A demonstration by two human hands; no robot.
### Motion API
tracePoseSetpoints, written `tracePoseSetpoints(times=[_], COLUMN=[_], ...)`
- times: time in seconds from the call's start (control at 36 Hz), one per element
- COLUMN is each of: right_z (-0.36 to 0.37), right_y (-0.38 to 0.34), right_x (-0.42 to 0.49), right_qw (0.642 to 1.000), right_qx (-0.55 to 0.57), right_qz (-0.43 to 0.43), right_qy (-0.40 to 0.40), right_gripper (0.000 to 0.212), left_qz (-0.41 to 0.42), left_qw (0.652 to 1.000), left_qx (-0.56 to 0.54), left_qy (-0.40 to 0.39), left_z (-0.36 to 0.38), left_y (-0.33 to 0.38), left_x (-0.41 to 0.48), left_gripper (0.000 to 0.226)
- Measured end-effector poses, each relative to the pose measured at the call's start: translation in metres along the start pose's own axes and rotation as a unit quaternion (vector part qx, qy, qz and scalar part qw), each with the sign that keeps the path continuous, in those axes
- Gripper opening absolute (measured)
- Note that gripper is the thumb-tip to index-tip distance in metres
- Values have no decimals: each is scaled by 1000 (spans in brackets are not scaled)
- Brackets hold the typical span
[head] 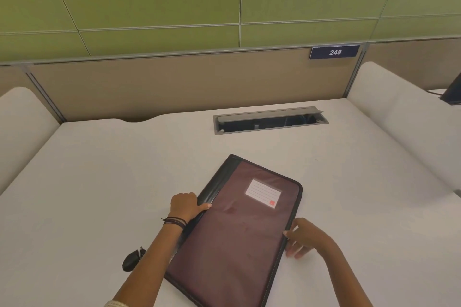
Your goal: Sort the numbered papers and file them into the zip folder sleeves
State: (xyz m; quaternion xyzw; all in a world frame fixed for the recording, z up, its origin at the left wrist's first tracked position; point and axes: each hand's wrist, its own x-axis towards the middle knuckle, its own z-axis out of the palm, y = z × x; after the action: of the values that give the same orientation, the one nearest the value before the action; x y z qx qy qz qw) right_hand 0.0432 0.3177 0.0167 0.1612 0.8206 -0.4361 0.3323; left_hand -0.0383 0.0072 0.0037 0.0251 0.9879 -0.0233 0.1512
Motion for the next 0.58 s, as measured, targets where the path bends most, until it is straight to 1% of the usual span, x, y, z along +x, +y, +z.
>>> tracePoseSetpoints(times=[0.08, 0.14, 0.22, 0.31, 0.36, 0.47, 0.58], right_z=[7, 10, 9, 4, -1, -15, -33], right_y=[2, 4, 7, 13, 18, 23, 24], right_x=[-1, -1, 2, 5, 7, 17, 24], right_qw=[1000, 999, 1000, 996, 990, 973, 965], right_qx=[4, 6, 26, 87, 125, 153, 158], right_qz=[6, 5, 0, -2, -15, -37, -44], right_qy=[-17, -31, -16, 24, 70, 167, 206], right_gripper=[8, 12, 13, 11, 10, 15, 26], left_qz=[2, 6, 2, -4, -3, 2, -10], left_qw=[1000, 1000, 1000, 995, 990, 982, 949], left_qx=[3, 0, -30, -89, -126, -174, -301], left_qy=[5, 3, -10, -48, -69, -70, -96], left_z=[1, 1, -1, 1, 5, 17, 28], left_y=[-1, -2, -4, -6, -4, 10, 24], left_x=[1, 1, 2, 1, -2, -11, -15], left_gripper=[58, 57, 57, 56, 58, 60, 58])
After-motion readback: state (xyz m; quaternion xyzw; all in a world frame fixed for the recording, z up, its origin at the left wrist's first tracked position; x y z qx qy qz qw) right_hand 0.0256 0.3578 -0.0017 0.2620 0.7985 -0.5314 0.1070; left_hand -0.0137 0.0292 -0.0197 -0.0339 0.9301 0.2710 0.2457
